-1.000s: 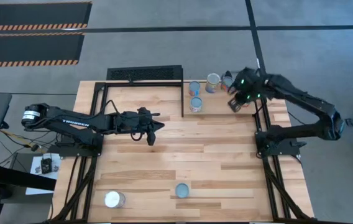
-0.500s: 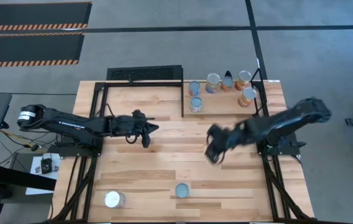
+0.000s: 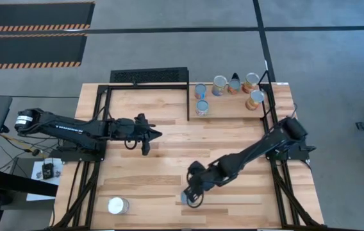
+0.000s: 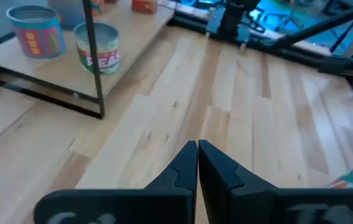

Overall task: Pick and place cans onto a shelf
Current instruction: Put the canned carrot on the shelf

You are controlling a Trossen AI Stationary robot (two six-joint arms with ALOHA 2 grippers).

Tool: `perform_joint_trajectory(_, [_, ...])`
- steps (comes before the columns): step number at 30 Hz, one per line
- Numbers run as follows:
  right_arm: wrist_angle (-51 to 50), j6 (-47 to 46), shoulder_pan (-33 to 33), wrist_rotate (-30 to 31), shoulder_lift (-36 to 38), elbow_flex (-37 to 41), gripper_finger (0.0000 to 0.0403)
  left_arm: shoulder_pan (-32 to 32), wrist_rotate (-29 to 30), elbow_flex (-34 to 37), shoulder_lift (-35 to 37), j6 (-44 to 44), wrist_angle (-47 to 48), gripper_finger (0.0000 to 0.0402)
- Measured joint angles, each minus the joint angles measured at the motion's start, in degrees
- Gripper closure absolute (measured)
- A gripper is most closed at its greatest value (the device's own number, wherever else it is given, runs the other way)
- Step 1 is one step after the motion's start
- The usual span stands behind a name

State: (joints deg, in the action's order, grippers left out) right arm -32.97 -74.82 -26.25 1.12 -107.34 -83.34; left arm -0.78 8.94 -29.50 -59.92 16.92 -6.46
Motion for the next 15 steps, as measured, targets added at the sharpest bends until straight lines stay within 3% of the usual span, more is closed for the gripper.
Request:
perform_joint_trajectory(5, [0.0,14.7,0.4,-4.2,-3.4,-3.8,0.0256,-2.2,3.4,0.0,1.7,3.1,3.6,0.0401])
perform_joint_trajectory(12, [0.0,24.9,1.0,-5.5,-3.7,-4.8,0.0374,-11.6,14.0,0.0,6.6,4.6,6.9,0.0401])
perform_joint_trajectory(15, [-1.5,26.8,0.2,-5.5,-3.7,-5.7,0.0392,-15.7,16.1,0.0,8.7,5.6,9.9,0.0401])
